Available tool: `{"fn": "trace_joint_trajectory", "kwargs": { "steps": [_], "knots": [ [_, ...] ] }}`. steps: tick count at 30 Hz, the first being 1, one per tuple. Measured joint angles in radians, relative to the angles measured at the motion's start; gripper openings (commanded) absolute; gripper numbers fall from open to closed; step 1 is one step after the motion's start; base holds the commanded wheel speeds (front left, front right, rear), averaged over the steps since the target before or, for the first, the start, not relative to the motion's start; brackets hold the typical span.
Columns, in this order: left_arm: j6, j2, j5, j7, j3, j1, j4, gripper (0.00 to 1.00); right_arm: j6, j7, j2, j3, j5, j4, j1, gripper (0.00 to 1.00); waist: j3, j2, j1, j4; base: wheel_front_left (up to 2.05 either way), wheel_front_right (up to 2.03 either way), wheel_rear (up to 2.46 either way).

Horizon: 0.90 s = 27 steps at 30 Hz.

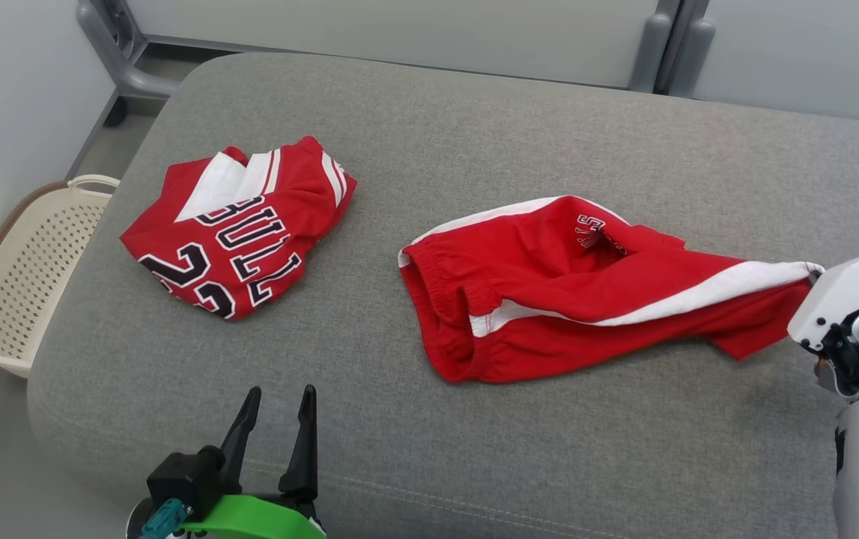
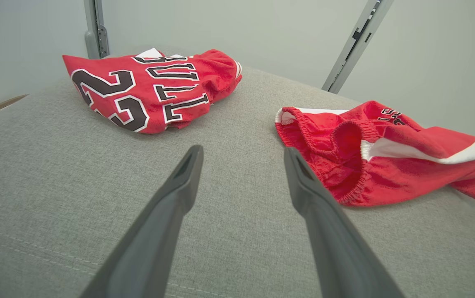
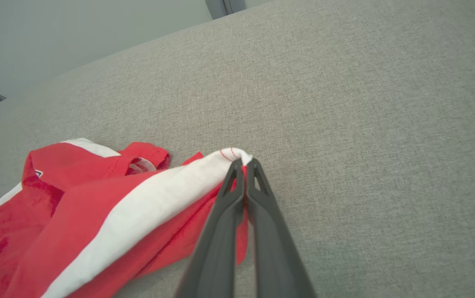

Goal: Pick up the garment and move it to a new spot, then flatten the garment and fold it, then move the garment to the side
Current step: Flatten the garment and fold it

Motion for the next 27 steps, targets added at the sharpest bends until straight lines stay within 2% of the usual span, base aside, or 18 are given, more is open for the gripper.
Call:
{"fn": "trace_joint_trajectory", "kwargs": {
  "steps": [1,2,6,10,13,18,27],
  "knots": [
    [-0.001,-0.001,0.0,-0.002,-0.002,-0.007,0.003,1.0,0.0,-0.03,-0.009,-0.023,-0.051,0.047,-0.009,0.0,0.009,0.0,0.0,0.01,0.0,0.0,0.0],
    [-0.001,-0.002,0.0,-0.003,-0.002,-0.009,0.004,1.0,0.0,-0.046,-0.015,-0.032,-0.081,0.067,-0.012,1.0,0.013,0.0,0.0,0.014,0.0,0.0,0.0],
    [0.002,-0.003,0.0,-0.005,-0.001,-0.01,0.012,1.0,0.0,-0.087,-0.019,-0.067,-0.162,0.128,-0.013,1.0,0.024,0.0,0.0,0.023,0.0,0.0,0.0],
    [0.007,-0.003,0.0,-0.012,0.003,-0.011,0.013,1.0,0.0,-0.136,-0.012,-0.069,-0.173,0.156,-0.015,1.0,0.02,0.0,0.0,0.009,0.0,0.0,0.0],
    [0.007,-0.001,0.006,-0.013,0.005,-0.011,0.012,1.0,0.0,-0.202,-0.005,-0.046,-0.14,0.15,-0.016,1.0,0.01,0.0,0.0,-0.008,0.0,0.0,0.0],
    [0.017,0.001,0.008,-0.021,0.025,-0.011,0.002,1.0,0.0,-0.312,0.001,0.054,-0.06,0.11,-0.007,1.0,-0.015,0.0,0.0,-0.041,0.0,0.0,0.0],
    [0.039,-0.023,-0.041,-0.022,0.078,-0.004,-0.022,1.0,0.0,-0.51,0.008,0.163,0.024,0.012,0.118,1.0,-0.08,0.0,0.0,-0.098,0.0,0.0,0.0]
  ]
}}
